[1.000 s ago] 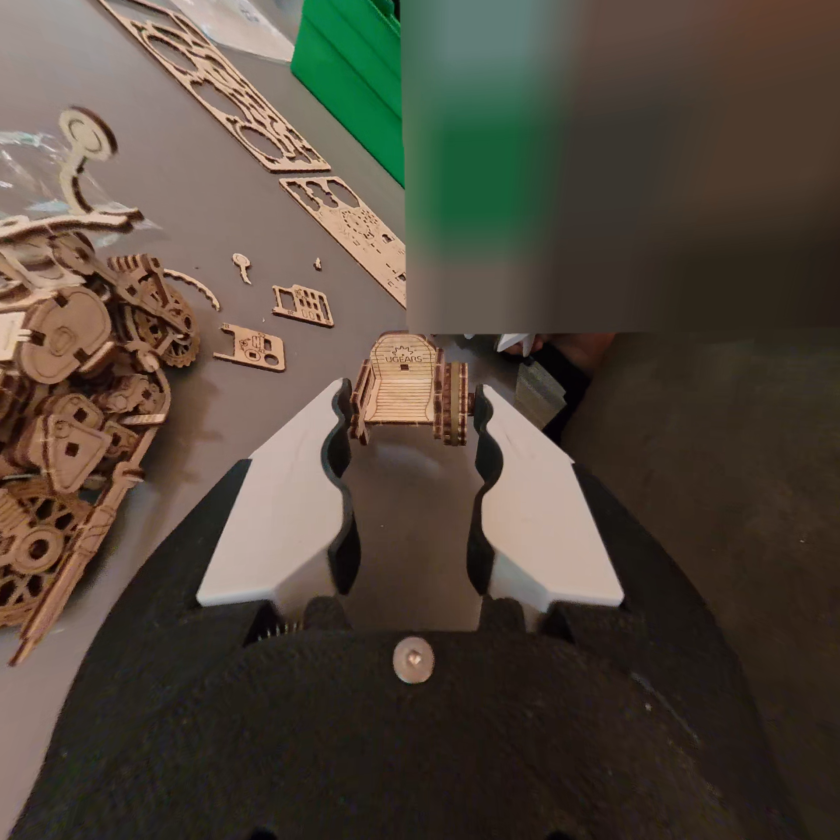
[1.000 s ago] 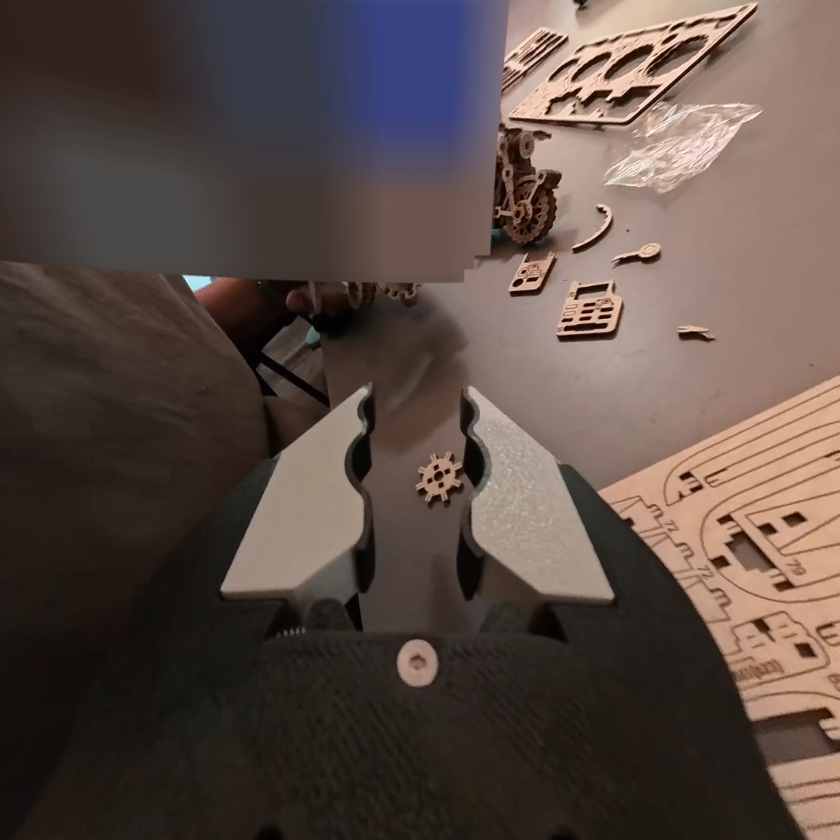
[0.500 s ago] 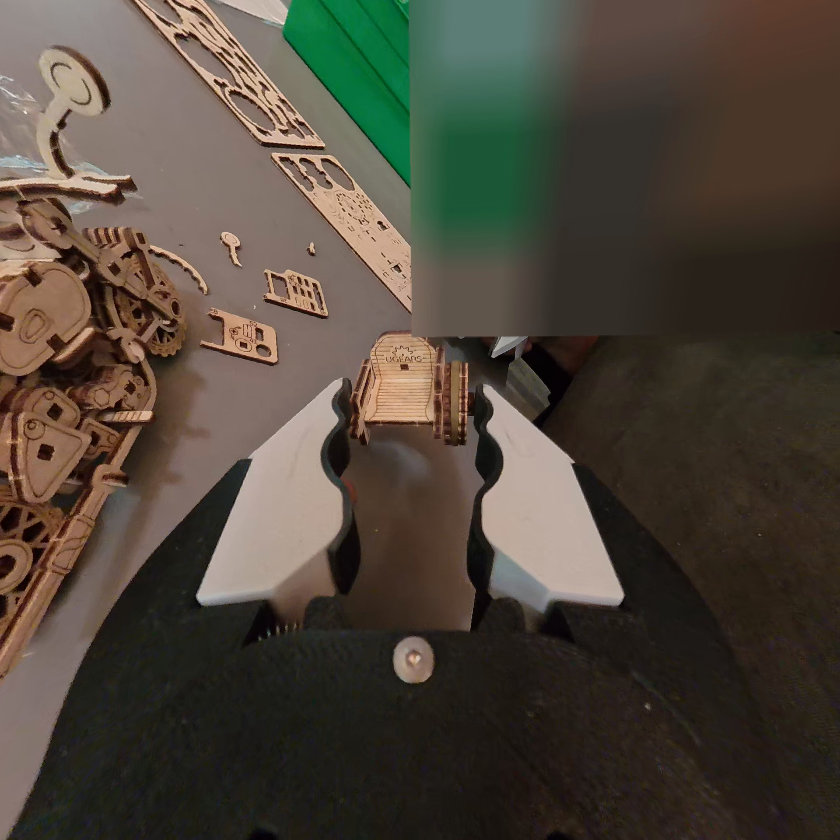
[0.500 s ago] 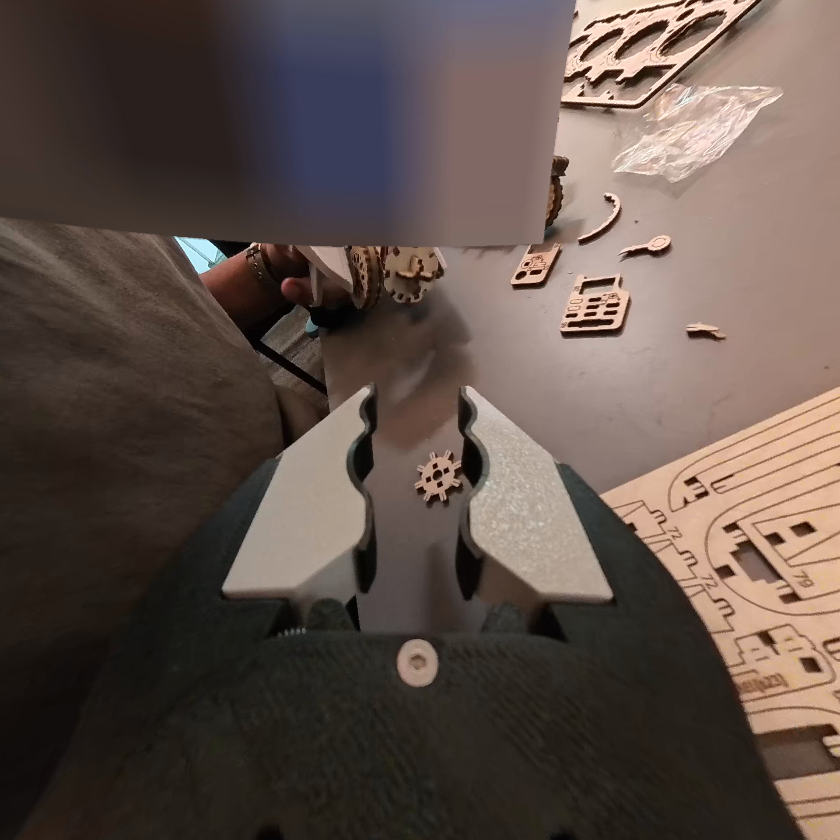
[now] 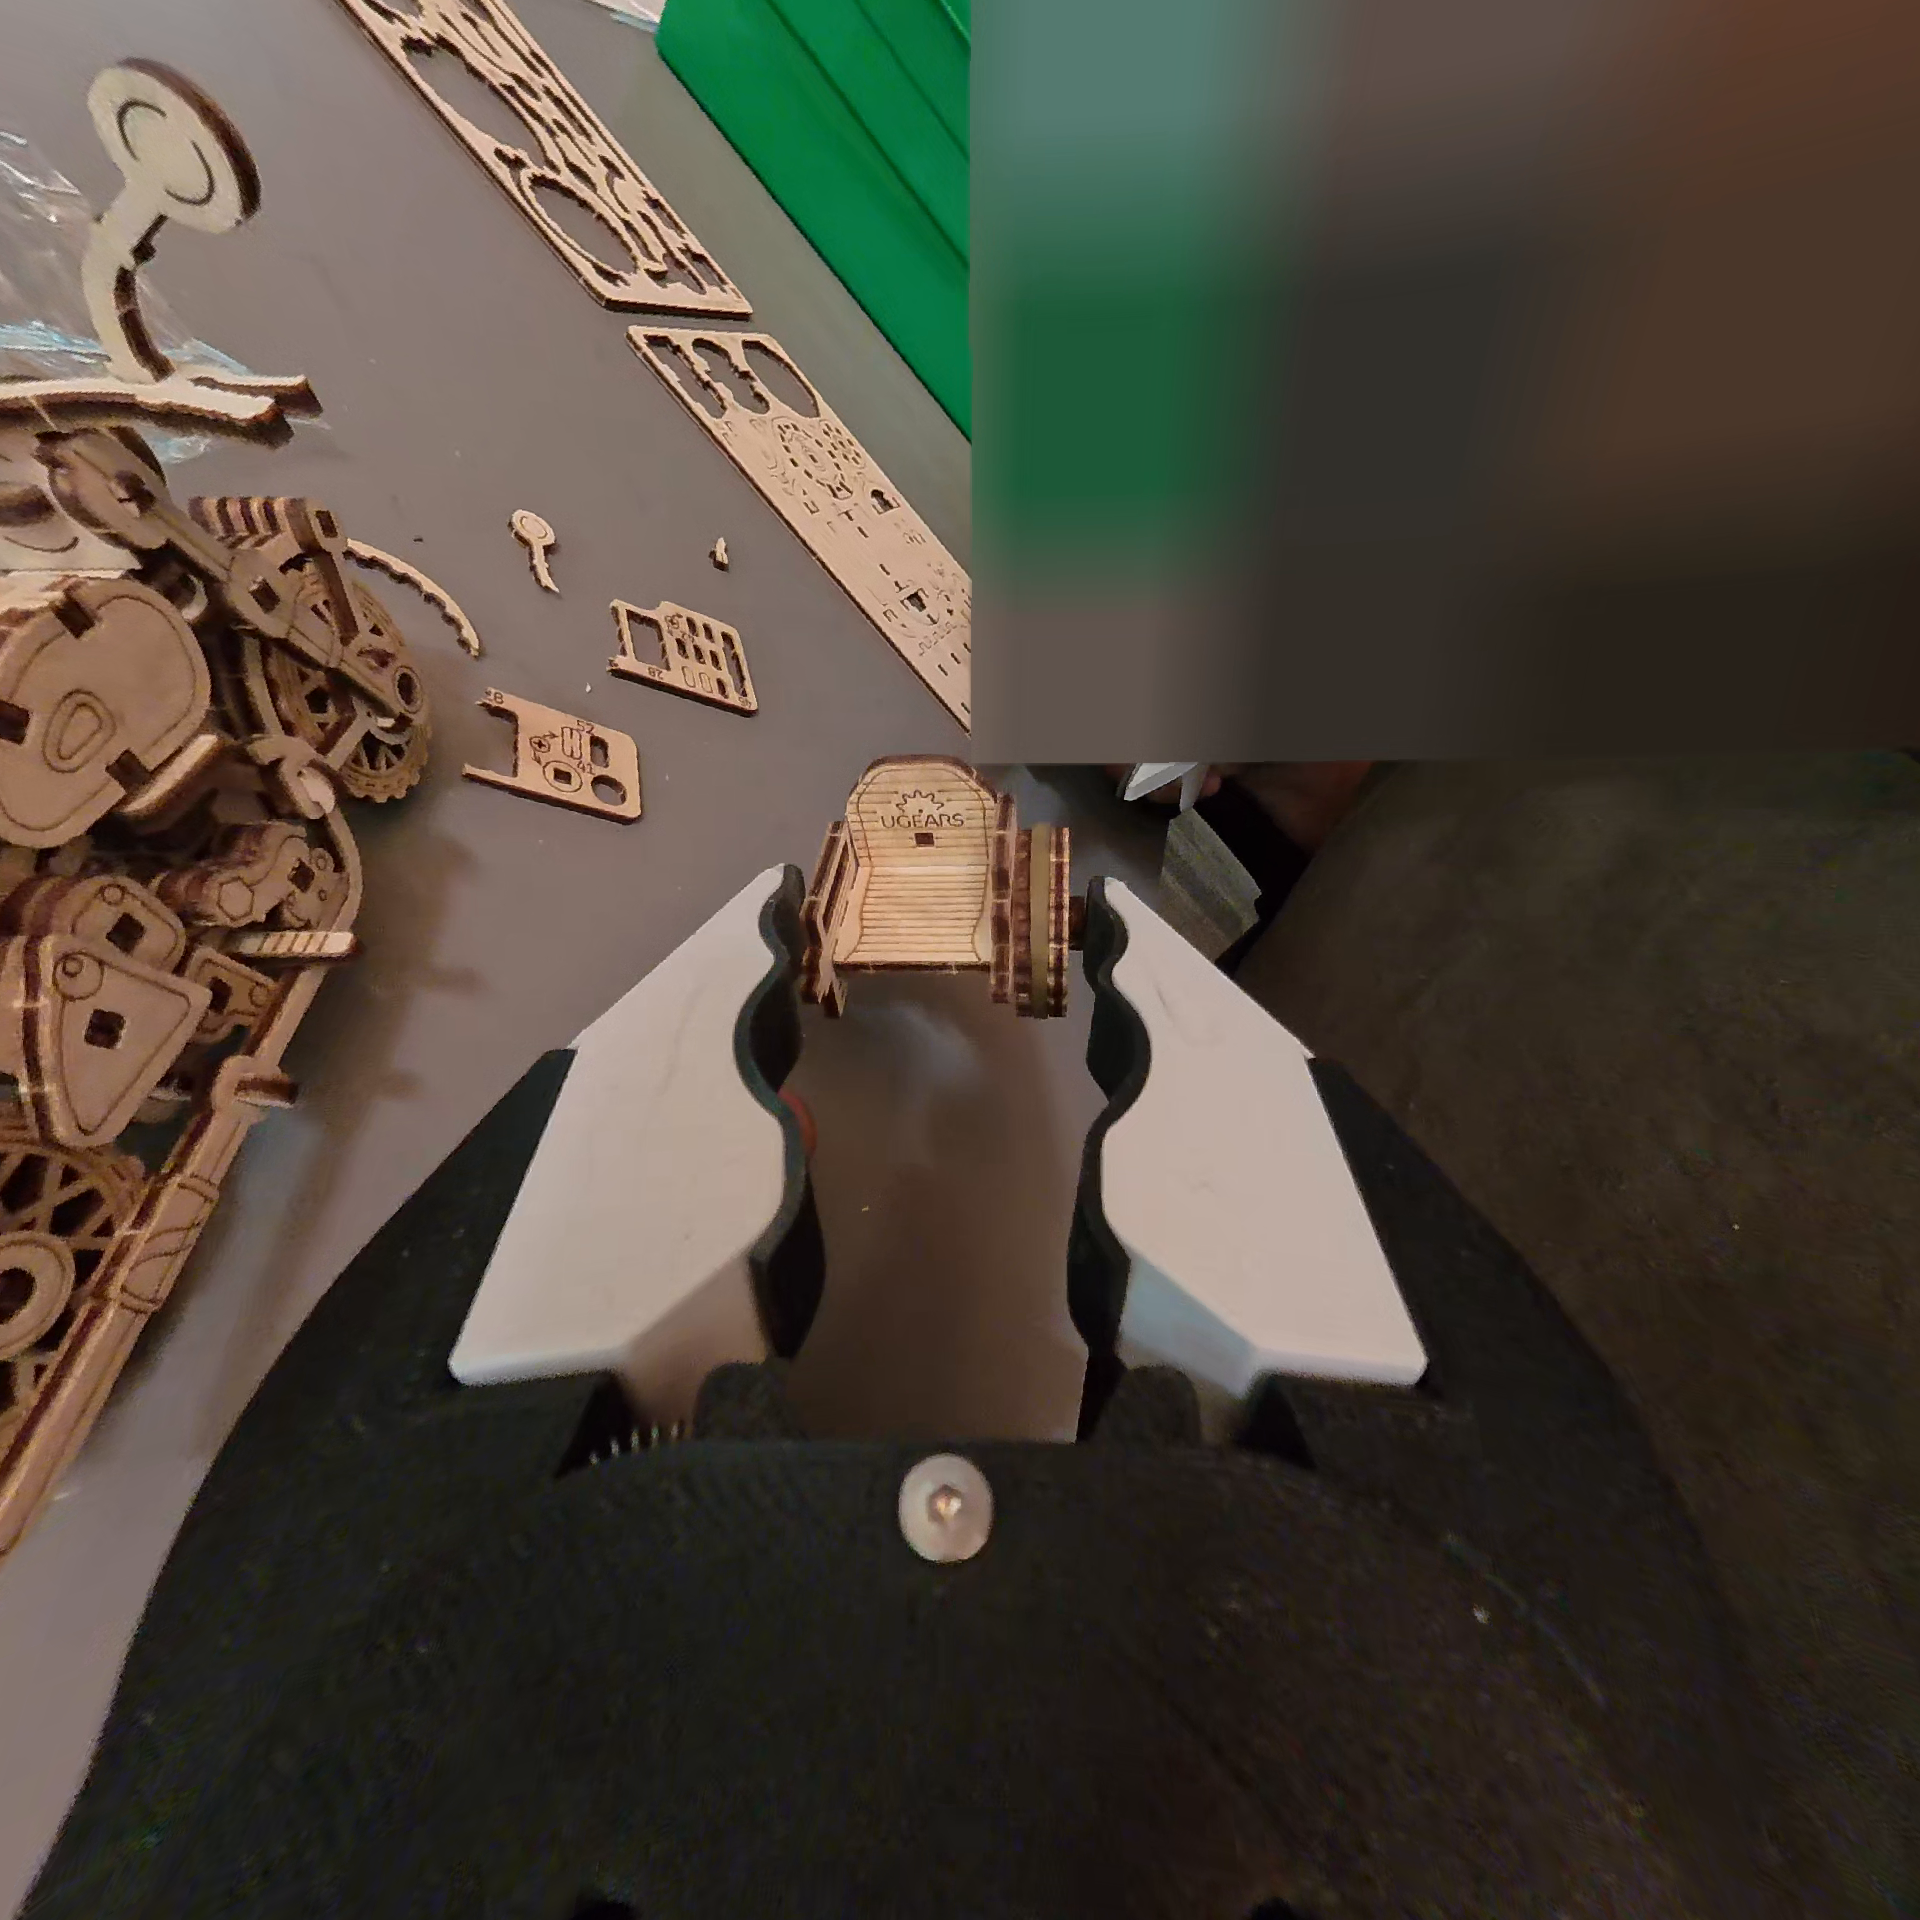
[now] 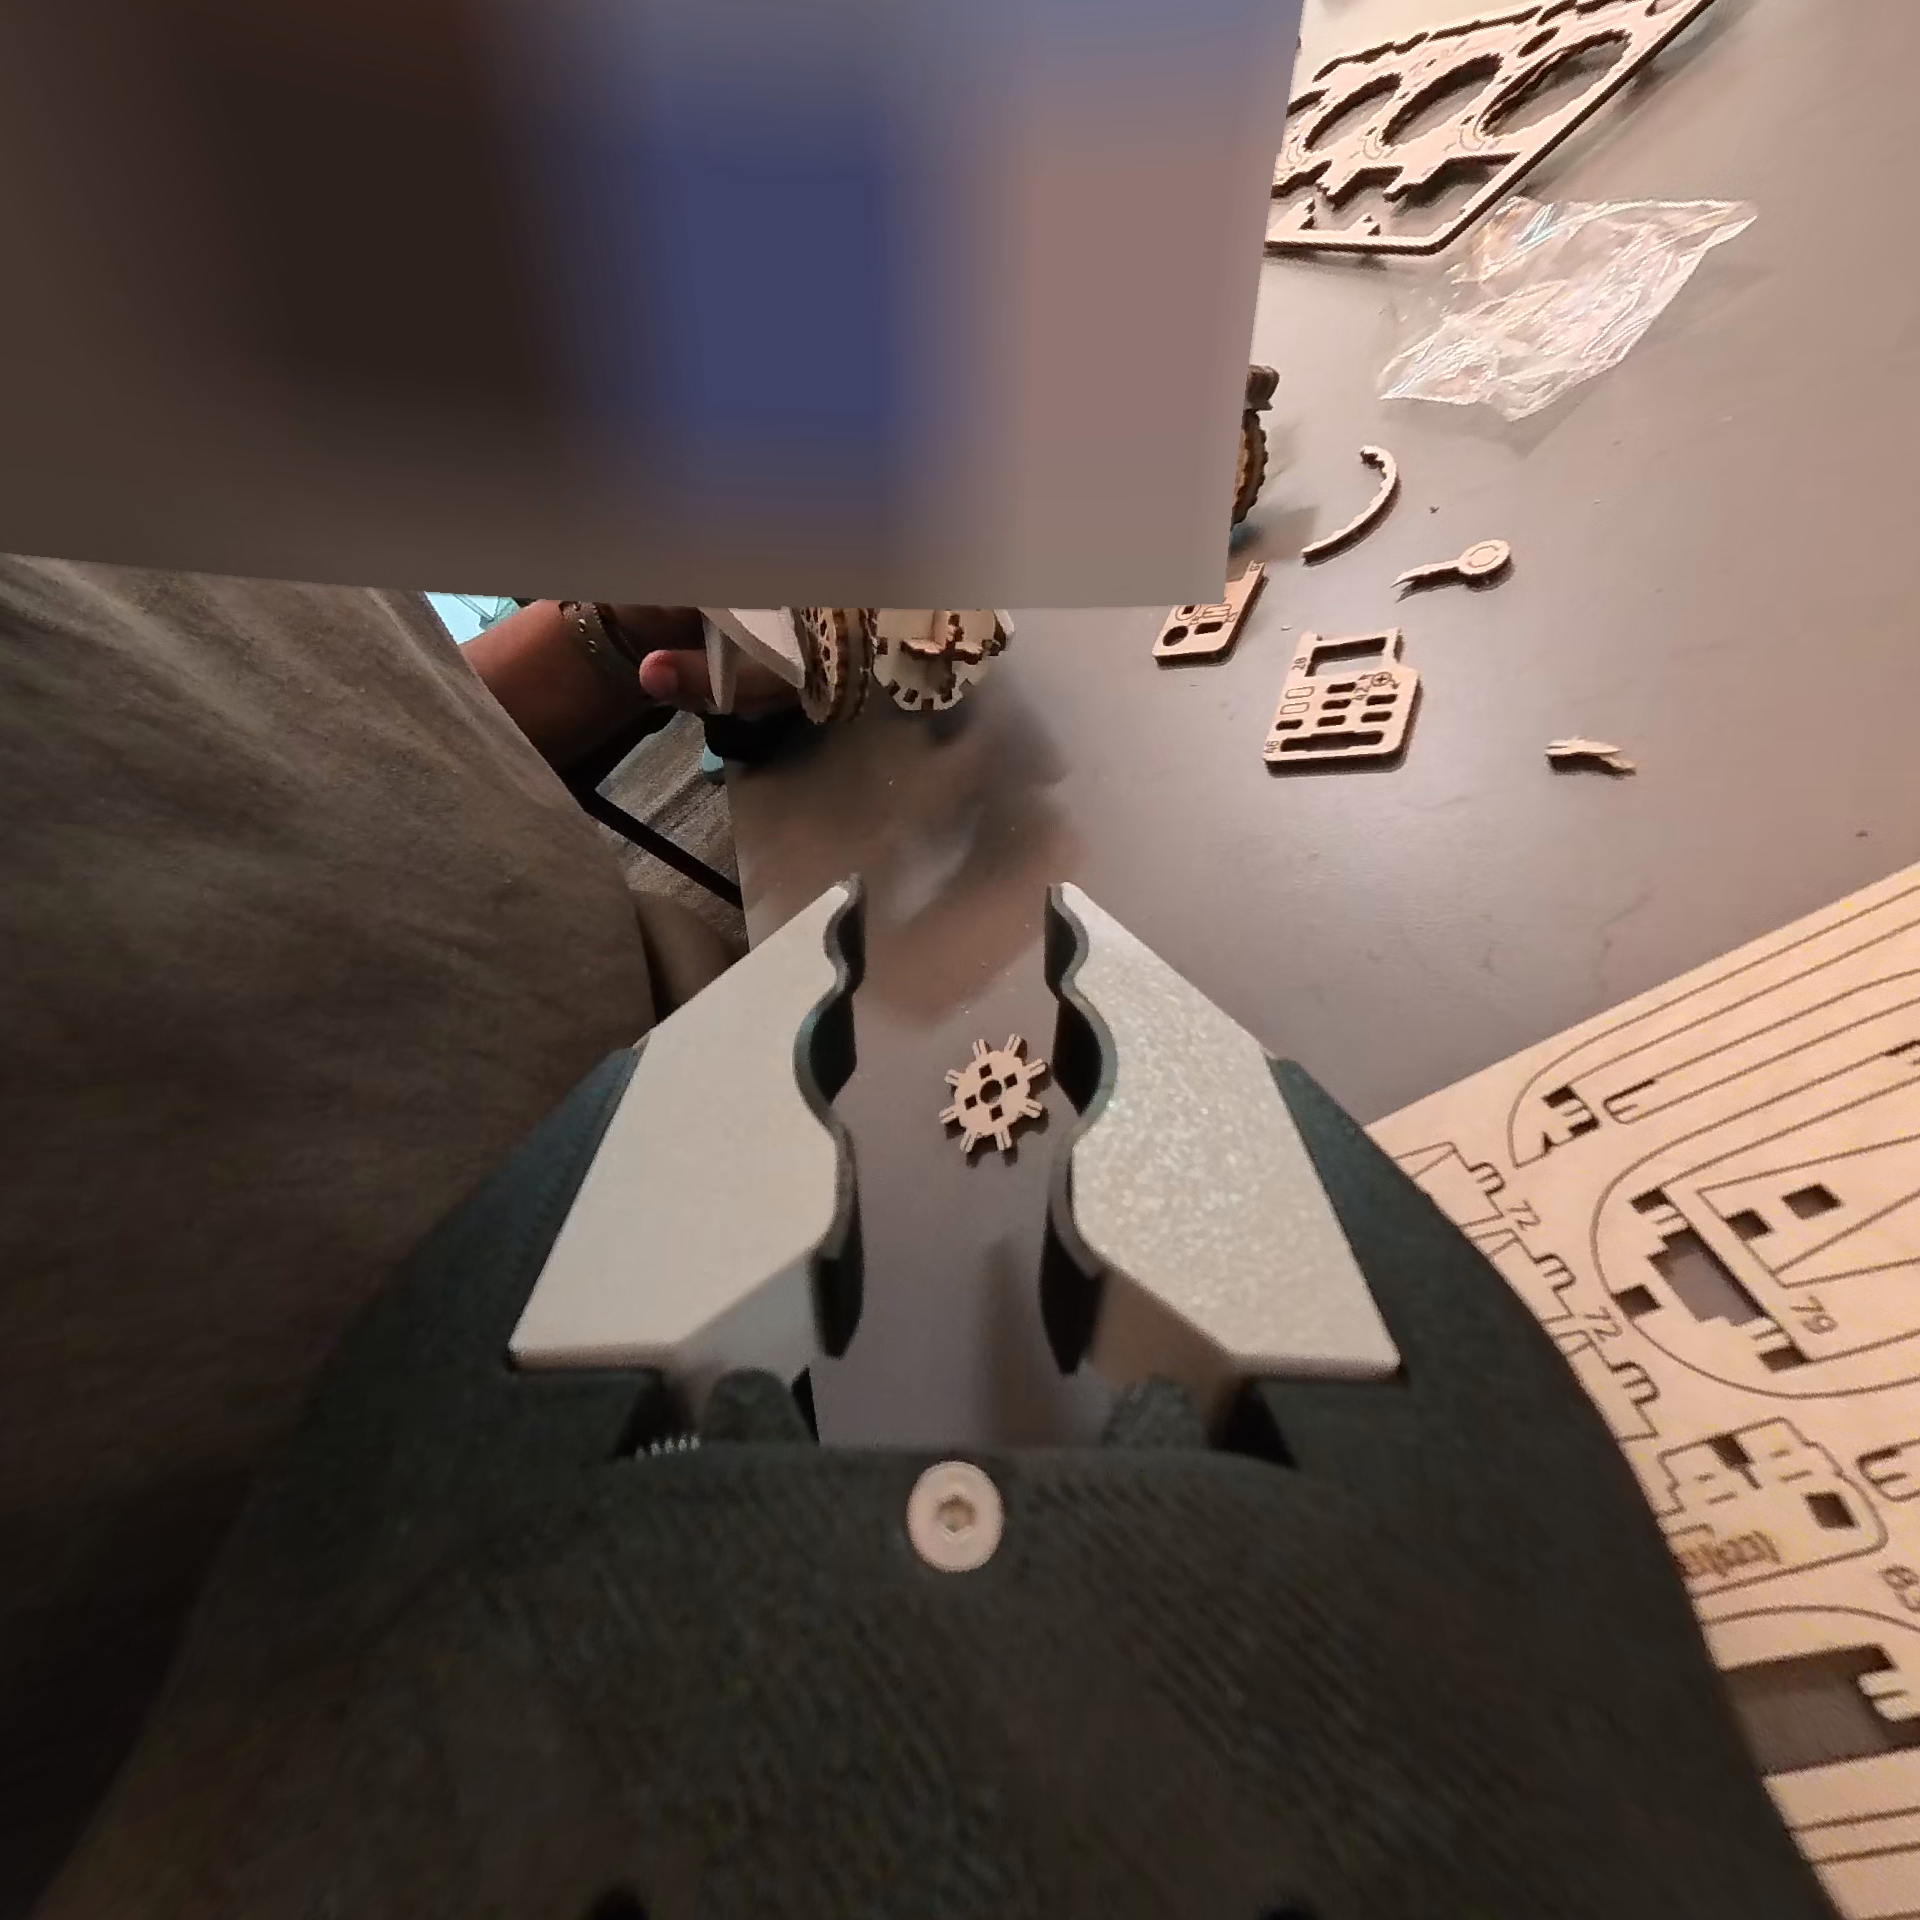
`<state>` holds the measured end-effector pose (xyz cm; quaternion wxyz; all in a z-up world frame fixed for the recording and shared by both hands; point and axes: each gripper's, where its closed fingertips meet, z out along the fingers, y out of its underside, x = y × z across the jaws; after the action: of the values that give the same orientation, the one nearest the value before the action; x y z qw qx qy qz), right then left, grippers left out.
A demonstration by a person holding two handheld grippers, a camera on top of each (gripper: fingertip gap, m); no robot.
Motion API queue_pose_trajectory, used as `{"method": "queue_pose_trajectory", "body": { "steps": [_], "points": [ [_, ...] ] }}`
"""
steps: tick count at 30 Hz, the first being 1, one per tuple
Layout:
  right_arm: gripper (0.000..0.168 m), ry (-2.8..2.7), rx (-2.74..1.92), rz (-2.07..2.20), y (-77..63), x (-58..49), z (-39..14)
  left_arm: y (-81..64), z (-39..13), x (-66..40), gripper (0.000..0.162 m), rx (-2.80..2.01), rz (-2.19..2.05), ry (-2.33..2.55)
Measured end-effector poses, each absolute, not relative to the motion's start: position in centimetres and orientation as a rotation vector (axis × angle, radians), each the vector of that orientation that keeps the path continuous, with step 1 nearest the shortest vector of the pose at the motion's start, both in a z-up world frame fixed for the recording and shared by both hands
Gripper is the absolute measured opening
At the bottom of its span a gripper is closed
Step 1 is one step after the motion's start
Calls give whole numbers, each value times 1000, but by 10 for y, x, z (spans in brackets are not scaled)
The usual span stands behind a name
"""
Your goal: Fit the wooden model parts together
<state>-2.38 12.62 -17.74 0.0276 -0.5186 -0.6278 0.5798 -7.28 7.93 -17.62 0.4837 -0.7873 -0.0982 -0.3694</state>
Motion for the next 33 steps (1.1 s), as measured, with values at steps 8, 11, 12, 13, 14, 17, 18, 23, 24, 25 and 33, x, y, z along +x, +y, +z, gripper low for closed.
{"method": "queue_pose_trajectory", "body": {
  "steps": [8,11,12,13,14,17,18,23,24,25,33],
  "points": [
    [32,-1929,-1594,1783,127,-24,-177,80,-178,-74,52,-1924,-902,-251],
    [32,-1925,-1599,1782,128,-24,-176,80,-178,-74,52,-1925,-903,-255],
    [32,-1923,-1601,1782,128,-24,-177,80,-178,-74,52,-1925,-904,-255],
    [32,-1923,-1603,1782,128,-24,-177,80,-178,-74,52,-1925,-904,-256],
    [32,-1922,-1605,1782,128,-25,-177,80,-178,-74,52,-1926,-904,-257],
    [32,-1920,-1611,1783,129,-25,-177,80,-179,-75,52,-1929,-902,-265],
    [32,-1919,-1612,1784,129,-25,-177,80,-180,-75,52,-1931,-901,-270],
    [32,-1922,-1614,1777,128,-26,-178,81,-181,-77,52,-1936,-892,-281],
    [33,-1920,-1607,1779,128,-26,-177,81,-181,-77,52,-1936,-886,-281],
    [33,-1913,-1595,1791,128,-25,-176,81,-180,-77,52,-1935,-879,-281],
    [35,-1853,-1566,1648,143,-13,-170,75,-172,-68,53,-1916,-800,-187]
  ]
}}
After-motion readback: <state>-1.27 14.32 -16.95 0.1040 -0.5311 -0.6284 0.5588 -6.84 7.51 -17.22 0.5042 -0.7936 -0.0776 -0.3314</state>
